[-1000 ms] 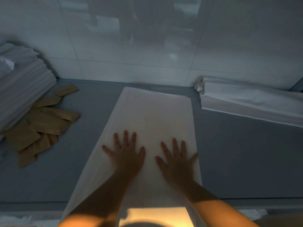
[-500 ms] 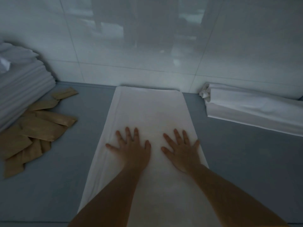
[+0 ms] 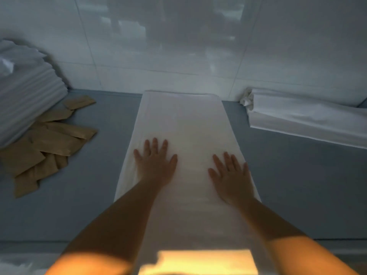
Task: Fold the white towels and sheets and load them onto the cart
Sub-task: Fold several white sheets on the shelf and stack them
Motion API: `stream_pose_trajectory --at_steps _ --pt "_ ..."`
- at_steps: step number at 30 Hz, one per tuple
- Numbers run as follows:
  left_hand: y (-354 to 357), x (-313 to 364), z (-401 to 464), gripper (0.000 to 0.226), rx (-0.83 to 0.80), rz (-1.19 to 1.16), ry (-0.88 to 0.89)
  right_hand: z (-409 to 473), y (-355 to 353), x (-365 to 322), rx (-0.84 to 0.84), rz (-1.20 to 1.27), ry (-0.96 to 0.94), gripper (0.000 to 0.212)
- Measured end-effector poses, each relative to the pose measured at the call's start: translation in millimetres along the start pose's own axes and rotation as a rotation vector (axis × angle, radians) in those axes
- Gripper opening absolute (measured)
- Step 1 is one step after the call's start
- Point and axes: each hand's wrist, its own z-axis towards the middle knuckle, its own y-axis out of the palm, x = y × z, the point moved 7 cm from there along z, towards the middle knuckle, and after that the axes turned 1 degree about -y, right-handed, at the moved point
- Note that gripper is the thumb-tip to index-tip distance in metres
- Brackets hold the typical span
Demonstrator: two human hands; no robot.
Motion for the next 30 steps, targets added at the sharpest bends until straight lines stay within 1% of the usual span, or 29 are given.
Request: stream_pose_trajectory --at_steps 2,3,5,6,7,8,11,13,15,17,19,22,23,24,26,27,28,29,30 --pt "-5 -18 -15 0.063 0.005 -0.014 0.048 -16 1 25 -0.027 0.003 0.078 0.055" --pt "-8 -28 -23 0.060 0.007 -0.039 0.043 -26 1 34 -0.043 0.020 0.124 0.055" --pt "-15 -46 -41 0.055 0.011 -0.081 -0.018 -43 -4 44 -0.045 0.023 0.206 0.055" --pt "-17 -50 -54 0.053 0.009 -0.067 -0.047 -50 -6 42 -0.044 0.013 0.226 0.055" --pt "-18 -47 -67 0.053 -0.005 -0.037 -0.050 -57 -8 31 -0.056 0.006 0.207 0.056" --pt "-17 -36 -81 0.053 -0.030 -0.017 -0.020 -65 -7 11 -0.074 0.013 0.144 0.056" --pt "-5 12 -130 0.055 -0.071 -0.017 0.170 -99 3 -76 -0.095 0.086 -0.127 0.056" --pt "-2 19 -150 0.055 -0.071 -0.006 0.230 -111 3 -99 -0.095 0.106 -0.193 0.055" --pt "-6 -1 -158 0.054 -0.022 0.018 0.234 -113 -3 -78 -0.063 0.077 -0.169 0.052" --pt "-11 -29 -164 0.053 0.020 -0.001 0.217 -119 -3 -39 -0.049 0.042 -0.113 0.052" --pt "-14 -48 -168 0.053 -0.008 -0.033 0.195 -128 -2 -9 -0.079 0.065 -0.089 0.053" --pt "-15 -58 -181 0.060 -0.126 -0.011 0.157 -141 -3 4 -0.156 0.068 -0.076 0.057" --pt "-15 -58 -192 0.068 -0.155 0.009 0.172 -149 -3 3 -0.193 0.049 -0.073 0.062" --pt "-15 -55 -208 0.079 -0.164 0.041 0.222 -159 -3 -2 -0.229 0.035 -0.087 0.072" --pt "-12 -40 -244 0.105 -0.199 0.120 0.360 -185 -3 -25 -0.282 -0.013 -0.189 0.094" --pt "-8 -31 -259 0.111 -0.218 0.158 0.406 -198 -3 -39 -0.290 -0.066 -0.265 0.098" --pt "-6 -21 -268 0.109 -0.228 0.200 0.422 -209 -3 -54 -0.268 -0.123 -0.328 0.097" --pt "-3 -12 -272 0.101 -0.227 0.230 0.406 -214 -3 -69 -0.197 -0.156 -0.360 0.091" --pt "-4 -2 -271 0.089 -0.195 0.239 0.375 -216 -6 -84 -0.110 -0.168 -0.374 0.081"
